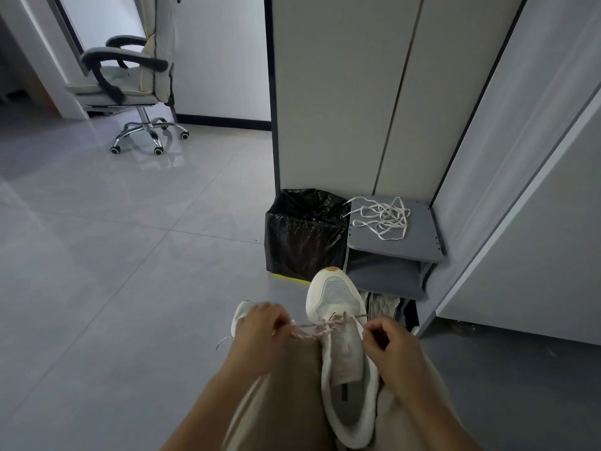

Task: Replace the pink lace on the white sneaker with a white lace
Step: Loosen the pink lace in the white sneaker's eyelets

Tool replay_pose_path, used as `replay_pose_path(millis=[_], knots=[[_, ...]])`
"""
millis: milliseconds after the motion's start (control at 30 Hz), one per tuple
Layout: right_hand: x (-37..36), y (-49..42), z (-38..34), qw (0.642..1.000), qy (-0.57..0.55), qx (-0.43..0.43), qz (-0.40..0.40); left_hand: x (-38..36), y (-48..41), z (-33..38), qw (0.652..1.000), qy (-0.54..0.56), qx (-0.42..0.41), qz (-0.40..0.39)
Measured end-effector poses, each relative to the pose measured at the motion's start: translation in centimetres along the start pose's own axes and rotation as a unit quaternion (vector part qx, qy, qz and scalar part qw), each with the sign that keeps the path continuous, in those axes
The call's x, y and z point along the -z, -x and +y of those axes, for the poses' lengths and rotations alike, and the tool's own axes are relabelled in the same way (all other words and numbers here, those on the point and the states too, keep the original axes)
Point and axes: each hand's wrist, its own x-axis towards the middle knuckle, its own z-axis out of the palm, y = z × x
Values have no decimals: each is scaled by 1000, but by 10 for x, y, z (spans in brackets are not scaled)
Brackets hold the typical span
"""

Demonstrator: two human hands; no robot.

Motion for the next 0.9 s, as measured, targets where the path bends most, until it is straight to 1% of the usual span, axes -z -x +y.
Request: replay_pose_path(millis=[33, 67, 100, 133, 167, 233, 333, 400, 467, 567, 700, 800, 900], knots=[[1, -1, 0, 1000, -9, -5, -8, -3, -3, 14, 998, -48, -26, 36], [2, -1, -1, 1000, -19, -14, -17, -7, -5, 29, 991, -92, -61, 79], [2, -1, -2, 999, -28, -24, -26, -11, -7, 45, 981, -132, -90, 106], [2, -1, -2, 998, -33, -34, -31, -19, -11, 57, 973, -169, -116, 108], [2, -2, -2, 998, -37, -44, -34, -29, -13, 66, 964, -205, -138, 93], [3, -5, -3, 995, -54, -67, -42, -48, -18, 69, 963, -228, -130, 64], [8, -17, -7, 988, -92, -104, -61, -57, -23, 68, 972, -205, -103, 50], [10, -27, -9, 989, -84, -93, -74, -58, -22, 66, 975, -178, -109, 75], [8, -35, -8, 991, -84, -69, -83, -60, -22, 62, 982, -140, -102, 79], [7, -41, -6, 988, -87, -67, -113, -62, -19, 59, 982, -132, -93, 100], [14, -50, -3, 979, -80, -77, -171, -68, -20, 63, 986, -126, -54, 99], [18, -54, -5, 979, -36, -52, -192, -74, -22, 63, 990, -80, -31, 109], [18, -55, -10, 979, 79, 16, -190, -78, -21, 62, 992, -48, -26, 110]])
